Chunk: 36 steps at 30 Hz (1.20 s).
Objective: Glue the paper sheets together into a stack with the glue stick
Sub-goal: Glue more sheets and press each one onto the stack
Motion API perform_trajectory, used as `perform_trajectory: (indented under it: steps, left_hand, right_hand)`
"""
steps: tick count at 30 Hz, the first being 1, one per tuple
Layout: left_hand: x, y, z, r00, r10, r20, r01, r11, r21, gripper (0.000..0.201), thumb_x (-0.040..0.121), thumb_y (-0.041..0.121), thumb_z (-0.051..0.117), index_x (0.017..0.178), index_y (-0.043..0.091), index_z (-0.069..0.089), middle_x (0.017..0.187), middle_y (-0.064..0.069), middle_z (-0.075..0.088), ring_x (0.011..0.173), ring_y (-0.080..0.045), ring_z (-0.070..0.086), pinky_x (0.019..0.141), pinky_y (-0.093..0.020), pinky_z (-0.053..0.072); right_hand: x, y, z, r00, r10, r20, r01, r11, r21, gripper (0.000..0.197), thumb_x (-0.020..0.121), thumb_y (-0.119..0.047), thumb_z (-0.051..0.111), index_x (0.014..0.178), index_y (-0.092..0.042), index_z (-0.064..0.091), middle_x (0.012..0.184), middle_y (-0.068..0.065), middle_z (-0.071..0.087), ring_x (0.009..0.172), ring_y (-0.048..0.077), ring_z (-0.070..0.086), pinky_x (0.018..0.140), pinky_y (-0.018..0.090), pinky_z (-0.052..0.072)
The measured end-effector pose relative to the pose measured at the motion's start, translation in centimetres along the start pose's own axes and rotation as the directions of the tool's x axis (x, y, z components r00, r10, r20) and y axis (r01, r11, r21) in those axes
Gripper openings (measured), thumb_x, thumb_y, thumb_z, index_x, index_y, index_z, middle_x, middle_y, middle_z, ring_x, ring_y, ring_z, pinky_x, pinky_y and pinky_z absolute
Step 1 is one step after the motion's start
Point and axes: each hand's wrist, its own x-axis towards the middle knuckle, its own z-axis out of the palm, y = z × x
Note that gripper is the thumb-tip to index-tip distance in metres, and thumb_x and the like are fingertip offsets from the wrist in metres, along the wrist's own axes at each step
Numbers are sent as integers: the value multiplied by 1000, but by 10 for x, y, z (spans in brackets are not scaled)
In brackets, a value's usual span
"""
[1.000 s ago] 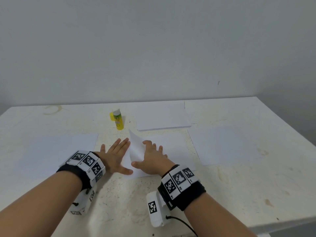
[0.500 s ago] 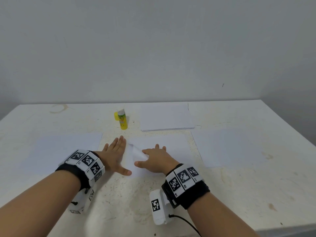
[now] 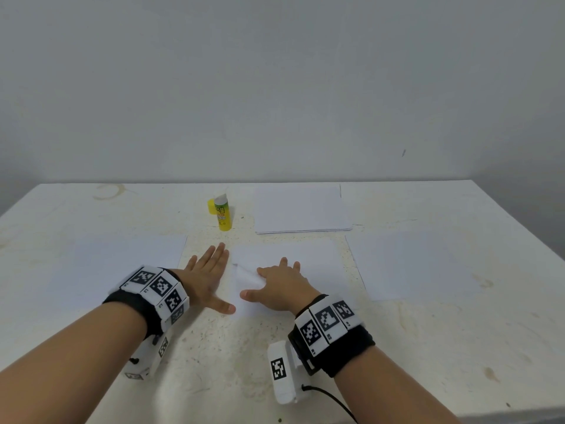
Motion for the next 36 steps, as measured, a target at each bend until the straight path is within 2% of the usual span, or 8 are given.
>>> perform_trajectory:
  steps: [4,10,30,36]
  left_hand:
    - [-1,1,0,1000,-1,-1,1,1000,6,175,2,103,-1,143,4,-30,150,-9,-38,142,-24,-29,116,-46,-9]
    - [-1,1,0,1000,8,0,-8,1000,-5,174,2,103,0,142,4,-32,150,-10,-39,141,-24,-30,116,-46,-11]
    - [0,0,2,1000,18,-4,-18,1000,-11,175,2,103,0,143,4,-31,150,-9,-39,141,-23,-31,115,-46,-12]
    - [0,-1,2,1000,7,-3,-7,1000,29,177,-2,101,-7,143,4,-29,151,-11,-37,142,-26,-29,115,-47,-11]
  right_hand:
    - [-14,-7,-8,999,32,24,-32,999,-19,81,89,-63,46,153,-23,16,159,18,-8,144,42,-12,115,57,9]
    - [-16,-11,-8,998,48,40,-46,998,-36,80,91,-63,44,153,-24,13,158,19,-13,144,43,-14,114,57,8]
    - [-14,-16,-6,998,69,15,-68,997,-38,85,88,-64,48,153,-23,13,158,20,-12,143,44,-12,114,58,9]
    - [-10,-10,-5,999,51,16,-50,998,-46,95,82,-73,47,153,-22,11,158,20,-11,144,45,-11,114,58,9]
